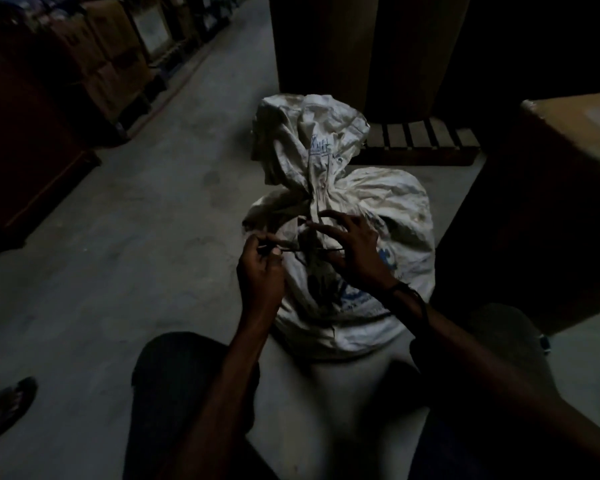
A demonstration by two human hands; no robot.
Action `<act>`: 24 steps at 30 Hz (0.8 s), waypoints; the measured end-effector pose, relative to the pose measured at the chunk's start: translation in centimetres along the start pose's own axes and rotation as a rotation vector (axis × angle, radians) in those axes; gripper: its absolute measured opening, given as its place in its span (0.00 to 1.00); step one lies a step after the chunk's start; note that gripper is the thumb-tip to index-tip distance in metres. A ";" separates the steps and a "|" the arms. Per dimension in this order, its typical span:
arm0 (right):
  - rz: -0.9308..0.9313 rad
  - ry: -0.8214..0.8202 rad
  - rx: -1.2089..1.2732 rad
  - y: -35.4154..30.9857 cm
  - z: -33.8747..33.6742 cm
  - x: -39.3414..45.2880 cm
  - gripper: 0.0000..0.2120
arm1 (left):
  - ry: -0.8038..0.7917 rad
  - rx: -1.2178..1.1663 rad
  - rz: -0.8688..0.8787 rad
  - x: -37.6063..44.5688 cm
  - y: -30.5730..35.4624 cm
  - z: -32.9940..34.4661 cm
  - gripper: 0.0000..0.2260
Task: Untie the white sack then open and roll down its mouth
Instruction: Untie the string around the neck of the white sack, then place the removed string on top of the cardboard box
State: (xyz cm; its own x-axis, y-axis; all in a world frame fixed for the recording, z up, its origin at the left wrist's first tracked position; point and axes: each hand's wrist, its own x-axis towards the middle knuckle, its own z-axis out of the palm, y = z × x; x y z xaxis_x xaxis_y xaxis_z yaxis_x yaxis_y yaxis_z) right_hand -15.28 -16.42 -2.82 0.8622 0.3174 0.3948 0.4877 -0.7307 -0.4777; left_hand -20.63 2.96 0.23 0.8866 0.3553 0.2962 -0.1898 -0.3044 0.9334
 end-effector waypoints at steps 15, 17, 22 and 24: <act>0.236 -0.154 0.314 1.0 -11.0 -11.8 0.08 | -0.249 0.010 0.089 -4.7 1.1 4.4 0.10; 0.296 -0.129 0.256 2.9 -13.5 -13.4 0.11 | -0.312 0.083 0.243 -4.3 2.2 7.1 0.13; 0.351 -0.056 0.139 6.9 -22.2 -15.8 0.08 | -0.517 0.226 0.467 -2.3 8.1 16.2 0.10; 0.389 0.013 0.106 8.7 -26.2 -16.4 0.08 | -0.629 0.230 0.566 -1.2 11.5 20.2 0.14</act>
State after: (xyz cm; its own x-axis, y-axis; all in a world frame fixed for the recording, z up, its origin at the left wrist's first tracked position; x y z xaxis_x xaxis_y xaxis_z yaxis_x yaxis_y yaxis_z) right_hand -28.76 -43.80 7.13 0.9839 0.0212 0.1777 0.1370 -0.7282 -0.6716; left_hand -15.40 -18.78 6.49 0.7660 -0.4360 0.4724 -0.6421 -0.4825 0.5958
